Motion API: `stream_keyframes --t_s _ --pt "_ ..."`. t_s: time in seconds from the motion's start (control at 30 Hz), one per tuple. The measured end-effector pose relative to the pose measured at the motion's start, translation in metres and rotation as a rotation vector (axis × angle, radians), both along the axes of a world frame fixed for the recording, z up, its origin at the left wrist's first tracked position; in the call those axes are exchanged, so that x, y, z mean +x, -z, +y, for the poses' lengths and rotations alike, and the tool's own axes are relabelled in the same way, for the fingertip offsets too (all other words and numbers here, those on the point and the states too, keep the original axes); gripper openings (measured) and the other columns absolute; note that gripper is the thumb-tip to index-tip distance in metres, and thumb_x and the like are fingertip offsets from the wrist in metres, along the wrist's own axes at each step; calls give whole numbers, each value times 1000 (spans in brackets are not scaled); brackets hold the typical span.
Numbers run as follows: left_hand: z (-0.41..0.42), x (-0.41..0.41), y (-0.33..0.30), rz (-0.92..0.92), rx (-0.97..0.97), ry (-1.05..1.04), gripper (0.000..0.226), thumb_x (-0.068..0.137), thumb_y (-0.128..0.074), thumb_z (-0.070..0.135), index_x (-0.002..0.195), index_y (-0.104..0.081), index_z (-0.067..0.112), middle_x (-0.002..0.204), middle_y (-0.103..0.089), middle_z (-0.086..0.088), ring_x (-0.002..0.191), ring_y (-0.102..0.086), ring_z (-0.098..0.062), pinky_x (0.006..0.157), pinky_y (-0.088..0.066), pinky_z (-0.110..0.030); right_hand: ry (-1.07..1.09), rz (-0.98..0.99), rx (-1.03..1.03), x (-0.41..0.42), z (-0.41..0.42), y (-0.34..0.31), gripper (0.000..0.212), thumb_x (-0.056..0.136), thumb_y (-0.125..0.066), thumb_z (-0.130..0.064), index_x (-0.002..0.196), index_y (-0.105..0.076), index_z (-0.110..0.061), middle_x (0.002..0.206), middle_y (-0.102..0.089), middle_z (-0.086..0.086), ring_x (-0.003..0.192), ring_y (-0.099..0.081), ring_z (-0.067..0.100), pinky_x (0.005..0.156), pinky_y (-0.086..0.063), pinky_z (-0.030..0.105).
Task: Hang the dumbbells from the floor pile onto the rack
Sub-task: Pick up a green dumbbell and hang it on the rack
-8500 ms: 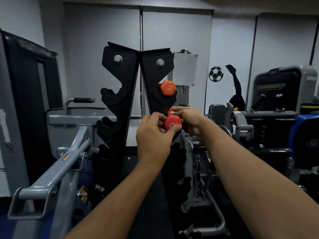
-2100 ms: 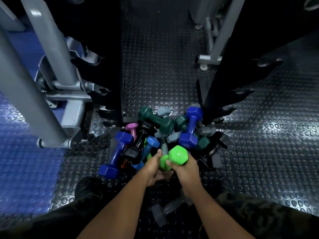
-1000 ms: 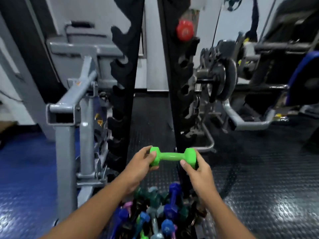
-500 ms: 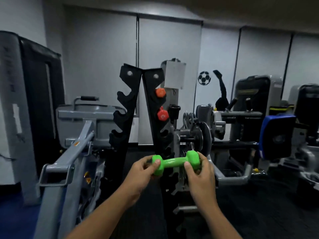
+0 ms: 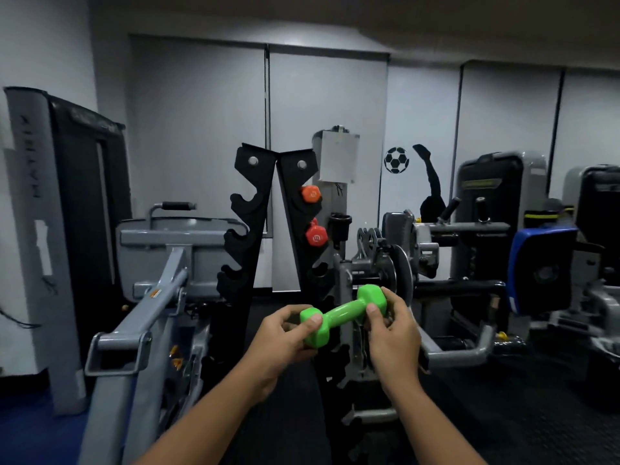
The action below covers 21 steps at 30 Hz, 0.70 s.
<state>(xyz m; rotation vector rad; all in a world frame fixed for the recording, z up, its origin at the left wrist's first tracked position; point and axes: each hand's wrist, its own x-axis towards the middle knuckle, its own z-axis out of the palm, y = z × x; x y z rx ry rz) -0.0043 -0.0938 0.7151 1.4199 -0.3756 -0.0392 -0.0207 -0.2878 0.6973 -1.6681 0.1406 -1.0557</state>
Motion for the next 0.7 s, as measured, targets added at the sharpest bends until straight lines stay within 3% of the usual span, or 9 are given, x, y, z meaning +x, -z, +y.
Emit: stream_keyframes --t_s 0.1,0.2,0.27,0.4,0.47,0.53,0.6,0.7 --pt "-14 -7 5 -3 -45 -35 26 88 -83 22 111 -76 15 97 -71 -16 98 -77 -31 86 -65 -49 20 -4 59 6 6 -3 40 104 -62 -29 144 -60 -33 126 -65 -5 113 -62 11 104 -53 42" --pt "-29 -10 13 -4 -131 -95 26 86 -85 19 109 -75 14 90 -75 -12 89 -78 -25 75 -64 -39 47 28 139 15 13 -4 46 103 -62 -36 149 -55 -38 129 -62 3 108 -62 14 107 -51 44" --pt "-38 -12 17 14 -198 -126 24 87 -84 17 109 -74 13 89 -78 -7 85 -78 -20 71 -62 -35 13 55 188 14 21 -6 60 102 -65 -38 157 -44 -30 140 -59 5 107 -62 11 108 -48 38" --pt "-45 -9 27 112 -338 -177 23 90 -81 16 110 -73 9 95 -80 -8 83 -77 -15 69 -60 -33 -162 115 370 9 31 1 87 96 -72 -44 164 -24 -21 157 -48 2 138 -54 21 117 -44 45" --pt "-44 -6 32 135 -387 -192 23 90 -80 17 111 -73 10 102 -78 -12 90 -77 -20 73 -62 -36 -203 180 377 3 30 15 76 96 -69 -46 160 -33 -25 152 -53 3 132 -58 20 114 -47 47" --pt "-45 -6 37 127 -400 -196 23 91 -80 17 111 -71 9 106 -77 -14 93 -77 -23 76 -63 -38 -351 193 468 -3 31 23 55 103 -63 -40 152 -44 -25 136 -66 6 114 -66 16 104 -55 40" --pt "-47 -10 41 105 -393 -205 26 90 -80 18 112 -71 9 103 -78 -15 94 -78 -25 80 -64 -41 -494 210 519 -3 30 21 33 107 -57 -35 131 -63 -13 120 -74 12 99 -69 17 92 -58 37" --pt "-53 -14 48 38 -300 -241 34 83 -86 28 112 -72 16 98 -79 -11 94 -78 -27 87 -64 -47 -425 218 346 4 29 11 37 91 -68 -42 100 -76 -6 99 -79 17 92 -74 27 90 -59 51"
